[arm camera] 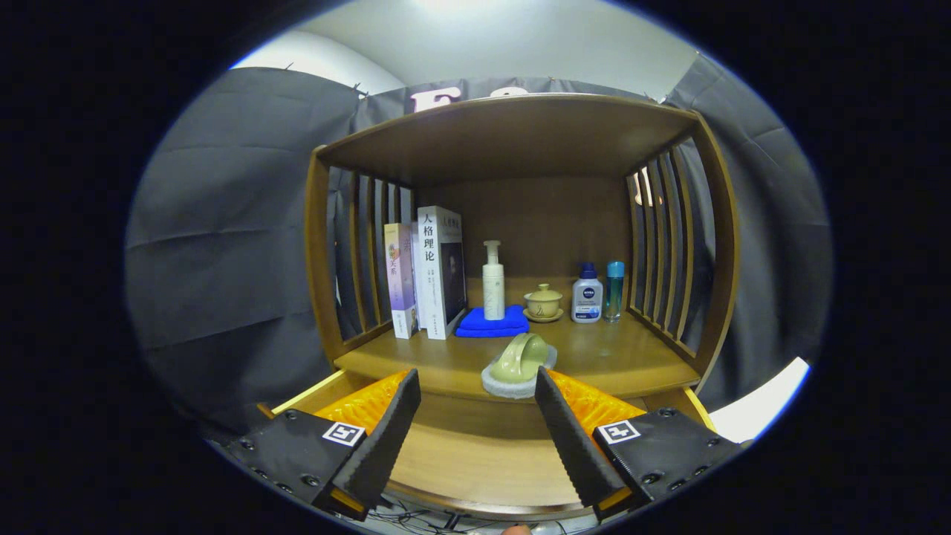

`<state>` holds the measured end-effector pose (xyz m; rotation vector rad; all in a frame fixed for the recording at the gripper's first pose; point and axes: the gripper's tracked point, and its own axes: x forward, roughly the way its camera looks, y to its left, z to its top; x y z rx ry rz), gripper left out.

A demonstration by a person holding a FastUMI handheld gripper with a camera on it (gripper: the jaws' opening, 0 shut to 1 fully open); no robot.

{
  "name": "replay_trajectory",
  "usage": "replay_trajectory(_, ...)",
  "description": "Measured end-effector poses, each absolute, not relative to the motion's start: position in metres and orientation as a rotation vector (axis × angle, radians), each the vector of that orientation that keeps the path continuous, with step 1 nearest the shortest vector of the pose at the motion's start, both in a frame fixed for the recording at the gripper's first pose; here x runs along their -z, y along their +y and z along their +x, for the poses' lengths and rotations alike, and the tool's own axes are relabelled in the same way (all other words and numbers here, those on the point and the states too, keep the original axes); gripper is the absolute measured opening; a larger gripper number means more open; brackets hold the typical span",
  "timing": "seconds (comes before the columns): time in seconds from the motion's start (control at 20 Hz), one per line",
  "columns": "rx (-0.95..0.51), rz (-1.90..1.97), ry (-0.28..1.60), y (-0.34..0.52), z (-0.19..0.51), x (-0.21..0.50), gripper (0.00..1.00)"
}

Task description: Pull open the drawer, take out the items inside it, and place them on the countertop above the cabinet.

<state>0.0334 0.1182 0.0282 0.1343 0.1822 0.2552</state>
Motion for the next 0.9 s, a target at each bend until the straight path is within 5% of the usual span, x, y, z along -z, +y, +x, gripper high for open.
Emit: replay_trajectory(0.9, -0.263, -0.01, 0.138, 0.14, -0.07, 0.045, 0.98)
